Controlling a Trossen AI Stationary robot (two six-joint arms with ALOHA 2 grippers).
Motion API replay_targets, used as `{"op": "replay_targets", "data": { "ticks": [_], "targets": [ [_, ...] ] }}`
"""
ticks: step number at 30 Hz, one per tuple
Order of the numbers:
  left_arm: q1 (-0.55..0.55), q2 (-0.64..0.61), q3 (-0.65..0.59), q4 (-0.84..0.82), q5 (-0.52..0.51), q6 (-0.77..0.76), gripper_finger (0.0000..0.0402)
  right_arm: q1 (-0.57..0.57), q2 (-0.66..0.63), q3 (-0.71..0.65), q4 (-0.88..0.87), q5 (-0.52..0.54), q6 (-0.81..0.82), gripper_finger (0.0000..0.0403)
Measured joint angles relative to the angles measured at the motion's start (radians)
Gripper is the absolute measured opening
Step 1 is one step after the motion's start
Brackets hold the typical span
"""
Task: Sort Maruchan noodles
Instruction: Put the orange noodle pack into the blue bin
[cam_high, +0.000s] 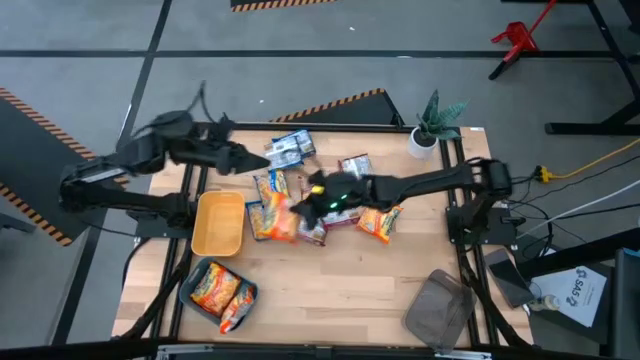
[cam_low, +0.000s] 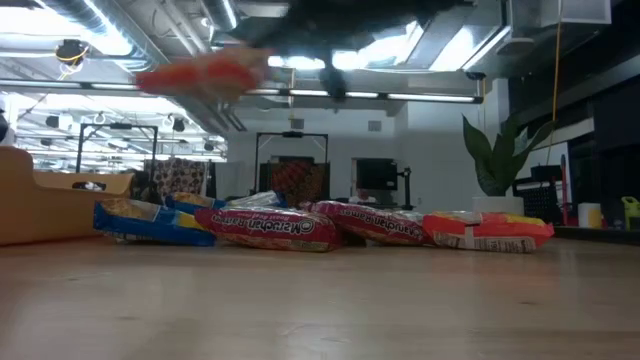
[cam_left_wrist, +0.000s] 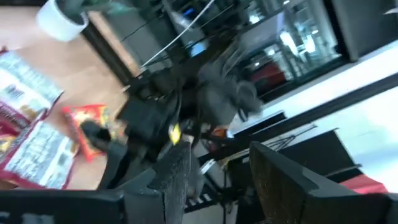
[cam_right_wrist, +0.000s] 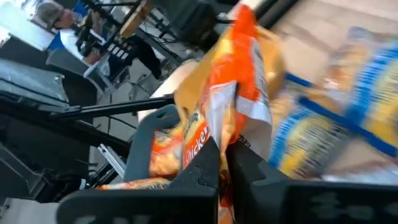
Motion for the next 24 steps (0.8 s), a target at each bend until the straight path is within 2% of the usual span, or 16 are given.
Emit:
{"op": "replay_targets", "data": {
  "ticks": [8,12,18,24],
  "targets": [
    [-0.021,-0.147,0.000,-0.012,-0.031,0.000,0.0160,0.110,0.327,0.464,-0.017,0.022,-0.010,0.0000],
    [-0.021,-0.186,0.000,-0.035,-0.064,0.030,0.0160,0.147,0.445,0.638,-0.085,0.038,-0.009,0.0000],
    [-0.021,-0.229,-0.001,-0.043,-0.070,0.049,0.0160,0.194,0.577,0.761,-0.096,0.095,0.022,0.0000],
    [-0.021,-0.248,-0.001,-0.045,-0.071,0.076,0.0160,0.217,0.662,0.779,0.044,0.169,0.093,0.0000]
  ]
}}
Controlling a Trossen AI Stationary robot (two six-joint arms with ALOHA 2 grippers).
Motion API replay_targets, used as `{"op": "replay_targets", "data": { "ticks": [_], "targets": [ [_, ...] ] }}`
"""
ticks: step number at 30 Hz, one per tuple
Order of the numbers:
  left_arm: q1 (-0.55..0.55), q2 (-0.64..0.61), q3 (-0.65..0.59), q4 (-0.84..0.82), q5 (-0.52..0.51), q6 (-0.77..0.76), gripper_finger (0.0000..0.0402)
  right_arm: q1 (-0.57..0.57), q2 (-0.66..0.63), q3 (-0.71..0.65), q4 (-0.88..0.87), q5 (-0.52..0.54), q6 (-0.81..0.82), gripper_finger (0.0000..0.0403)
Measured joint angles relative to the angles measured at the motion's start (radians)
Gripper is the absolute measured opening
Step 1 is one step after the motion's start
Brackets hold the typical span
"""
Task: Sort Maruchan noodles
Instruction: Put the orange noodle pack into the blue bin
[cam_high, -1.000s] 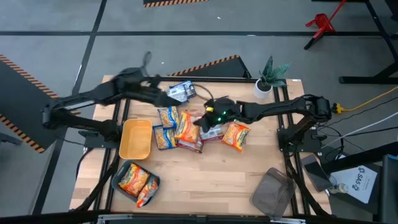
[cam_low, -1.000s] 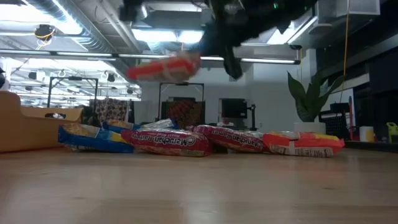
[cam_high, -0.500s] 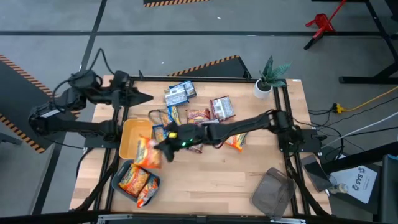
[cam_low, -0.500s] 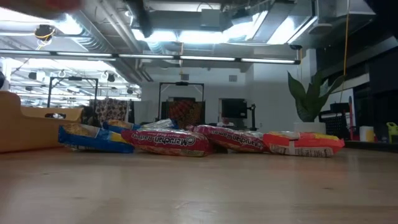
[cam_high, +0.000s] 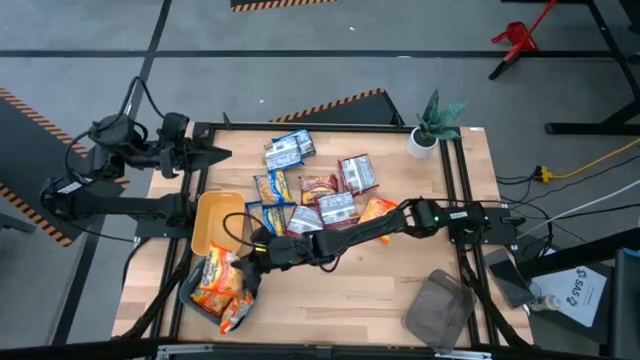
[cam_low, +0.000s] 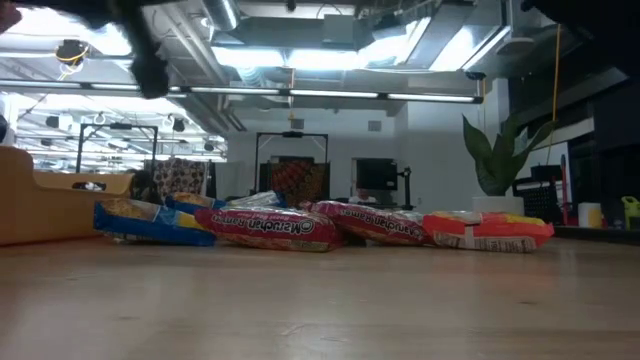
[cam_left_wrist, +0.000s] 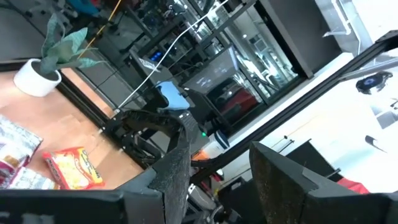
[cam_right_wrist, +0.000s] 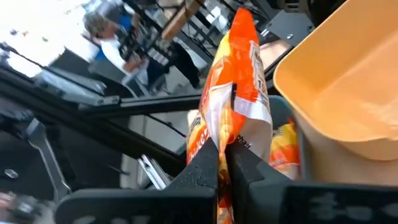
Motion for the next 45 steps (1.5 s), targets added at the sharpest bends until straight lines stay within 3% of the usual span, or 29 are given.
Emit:
{"op": "replay_targets", "data": {
  "ticks": [10,20,31,36,42,45],
  "targets": [
    [0.000,-0.003,0.000,-0.004,0.000,0.024,0.0160,-0.004,0.081,0.000,0.181,0.001,0.112,0.0000],
    [0.000,-0.003,0.000,-0.004,0.000,0.031,0.0160,-0.003,0.083,0.000,0.166,-0.068,0.012,0.0010],
    [0.000,-0.003,0.000,-0.011,0.008,0.027,0.0160,-0.018,0.083,0.000,0.131,-0.123,-0.065,0.0094],
    [0.000,-0.003,0.000,-0.113,0.032,0.023,0.0160,-0.024,0.083,0.000,0.107,-0.185,-0.076,0.0128],
    [0.000,-0.002,0.000,-0.309,0.034,0.024,0.0160,-0.023,0.083,0.000,0.009,-0.318,-0.155,0.0127],
    [0.000,0.000,0.000,-0.431,0.032,0.038,0.0160,-0.023,0.083,0.000,0.004,-0.333,-0.179,0.0127]
  ]
}}
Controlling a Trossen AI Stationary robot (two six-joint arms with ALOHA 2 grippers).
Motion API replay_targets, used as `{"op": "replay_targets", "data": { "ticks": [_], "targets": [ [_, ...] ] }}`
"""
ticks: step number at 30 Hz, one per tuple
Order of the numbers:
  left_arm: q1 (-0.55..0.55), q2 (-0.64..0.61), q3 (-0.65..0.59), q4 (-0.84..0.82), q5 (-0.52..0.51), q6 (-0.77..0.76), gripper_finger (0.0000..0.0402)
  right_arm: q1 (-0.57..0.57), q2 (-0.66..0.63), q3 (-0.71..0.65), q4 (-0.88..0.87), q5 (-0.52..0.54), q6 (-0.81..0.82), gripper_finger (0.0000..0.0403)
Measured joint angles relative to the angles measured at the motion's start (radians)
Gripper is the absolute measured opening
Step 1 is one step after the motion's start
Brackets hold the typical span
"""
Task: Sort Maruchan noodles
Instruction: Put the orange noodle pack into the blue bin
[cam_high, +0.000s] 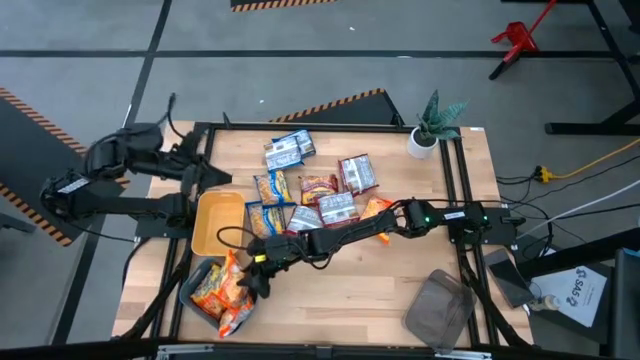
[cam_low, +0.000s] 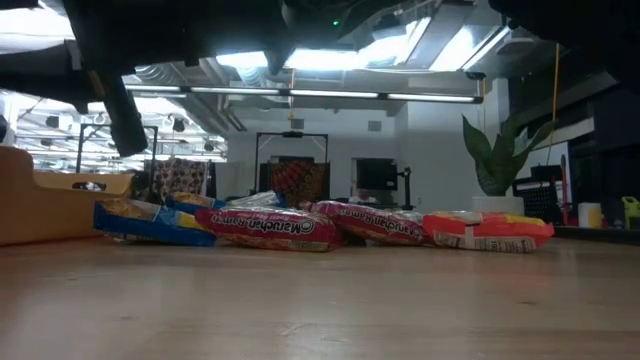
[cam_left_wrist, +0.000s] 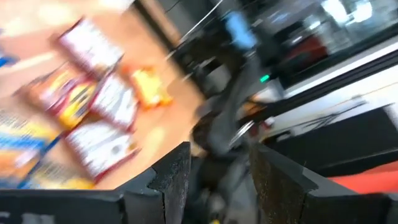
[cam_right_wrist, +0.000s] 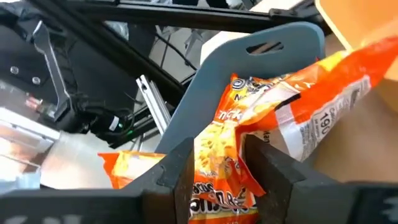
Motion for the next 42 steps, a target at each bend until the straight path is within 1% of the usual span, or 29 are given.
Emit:
{"op": "replay_targets", "data": {
  "ticks": [2,4,6,9,10,12,15,19,22,25,29,33,37,40,42],
  "targets": [
    [0.000,0.008,0.000,-0.079,-0.014,0.028,0.0160,0.000,0.000,0.012,-0.012,-0.001,-0.047,0.0127],
    [0.000,0.014,0.000,-0.158,-0.037,0.043,0.0160,0.000,0.002,0.056,-0.075,-0.003,-0.109,0.0127],
    [0.000,0.023,-0.001,-0.203,-0.041,0.056,0.0160,-0.001,-0.001,0.101,-0.162,0.013,-0.178,0.0127],
    [0.000,0.029,-0.030,-0.200,-0.025,0.079,0.0160,-0.007,0.001,0.177,-0.343,0.021,-0.288,0.0127],
    [-0.001,0.029,-0.045,-0.191,-0.022,0.082,0.0160,-0.008,0.002,0.200,-0.375,0.024,-0.319,0.0127],
    [-0.008,0.031,-0.085,-0.175,-0.017,0.083,0.0160,-0.012,-0.001,0.227,-0.385,0.034,-0.368,0.0127],
    [-0.029,0.034,-0.169,-0.156,-0.014,0.084,0.0160,-0.014,-0.001,0.245,-0.396,0.036,-0.378,0.0127],
    [-0.071,0.033,-0.281,-0.064,0.002,0.067,0.0160,-0.013,-0.001,0.246,-0.394,0.050,-0.393,0.0127],
    [-0.103,0.032,-0.330,0.009,-0.005,0.034,0.0160,-0.012,-0.001,0.246,-0.404,0.022,-0.385,0.0127],
    [-0.148,0.033,-0.365,0.046,-0.011,-0.001,0.0160,-0.012,-0.001,0.246,-0.416,-0.007,-0.362,0.0127],
    [-0.221,0.076,-0.434,0.115,-0.022,-0.035,0.0160,-0.012,-0.010,0.246,-0.416,-0.015,-0.364,0.0127],
    [-0.287,0.086,-0.463,0.204,-0.031,-0.066,0.0160,-0.012,-0.015,0.247,-0.440,-0.029,-0.362,0.0127],
    [-0.351,0.106,-0.471,0.200,-0.026,-0.106,0.0159,-0.013,-0.037,0.245,-0.514,-0.100,-0.354,0.0127],
    [-0.399,0.112,-0.472,0.185,-0.055,-0.135,0.0154,-0.013,-0.103,0.245,-0.630,-0.142,-0.368,0.0127],
    [-0.436,0.121,-0.471,0.187,-0.096,-0.152,0.0149,-0.007,-0.151,0.249,-0.716,-0.156,-0.390,0.0127]
  ]
}}
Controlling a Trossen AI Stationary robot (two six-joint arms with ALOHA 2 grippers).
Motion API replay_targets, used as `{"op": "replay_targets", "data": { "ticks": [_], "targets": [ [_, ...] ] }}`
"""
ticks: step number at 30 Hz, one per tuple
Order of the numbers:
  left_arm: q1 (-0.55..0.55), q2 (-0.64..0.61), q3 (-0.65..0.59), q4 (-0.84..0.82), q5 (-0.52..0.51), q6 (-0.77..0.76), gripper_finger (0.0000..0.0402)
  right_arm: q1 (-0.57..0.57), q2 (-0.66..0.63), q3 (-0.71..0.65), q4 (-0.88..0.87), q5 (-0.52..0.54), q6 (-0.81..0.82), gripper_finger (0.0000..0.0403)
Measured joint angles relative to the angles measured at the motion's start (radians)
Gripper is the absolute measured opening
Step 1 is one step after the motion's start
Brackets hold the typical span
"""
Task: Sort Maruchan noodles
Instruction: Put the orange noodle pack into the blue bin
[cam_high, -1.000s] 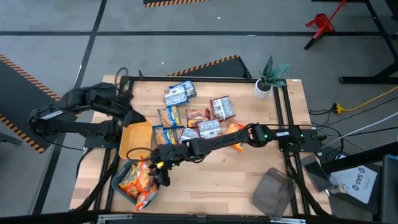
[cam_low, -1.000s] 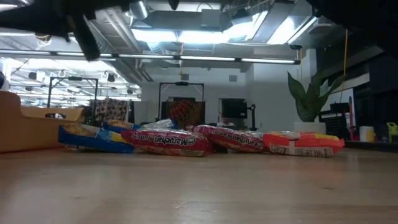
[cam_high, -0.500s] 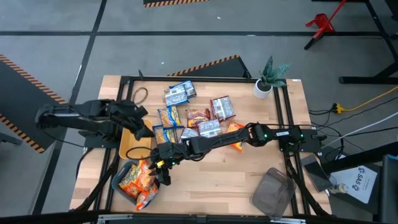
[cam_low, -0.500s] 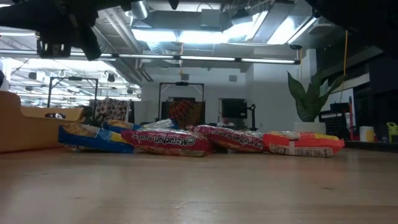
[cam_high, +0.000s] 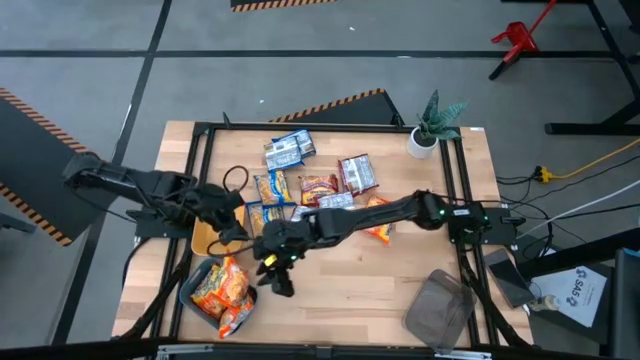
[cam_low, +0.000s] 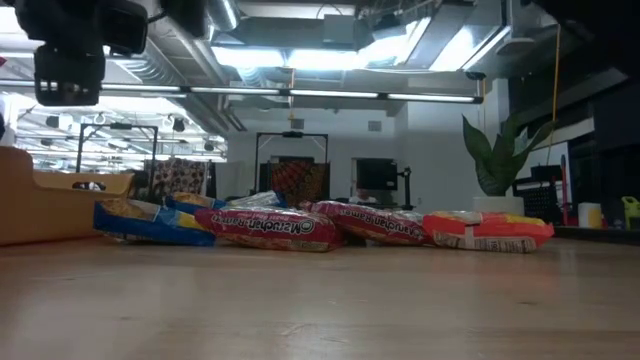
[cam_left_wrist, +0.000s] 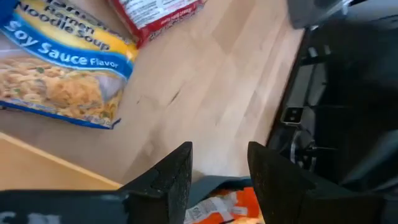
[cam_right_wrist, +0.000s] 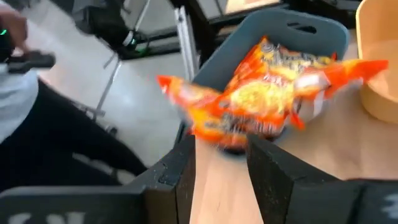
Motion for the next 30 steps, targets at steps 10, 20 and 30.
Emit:
{"op": "replay_targets", "data": {
  "ticks": [10,20,30],
  "targets": [
    [-0.203,0.110,0.000,0.005,-0.152,-0.119,0.0110,0.042,-0.199,-0.001,-0.395,0.320,-0.026,0.0127],
    [-0.361,0.267,0.000,0.021,-0.083,-0.252,0.0056,0.054,-0.293,-0.002,-0.521,0.521,0.026,0.0127],
    [-0.462,0.273,0.002,-0.007,0.061,-0.388,0.0029,0.054,-0.293,-0.003,-0.551,0.522,0.025,0.0127]
  ]
}}
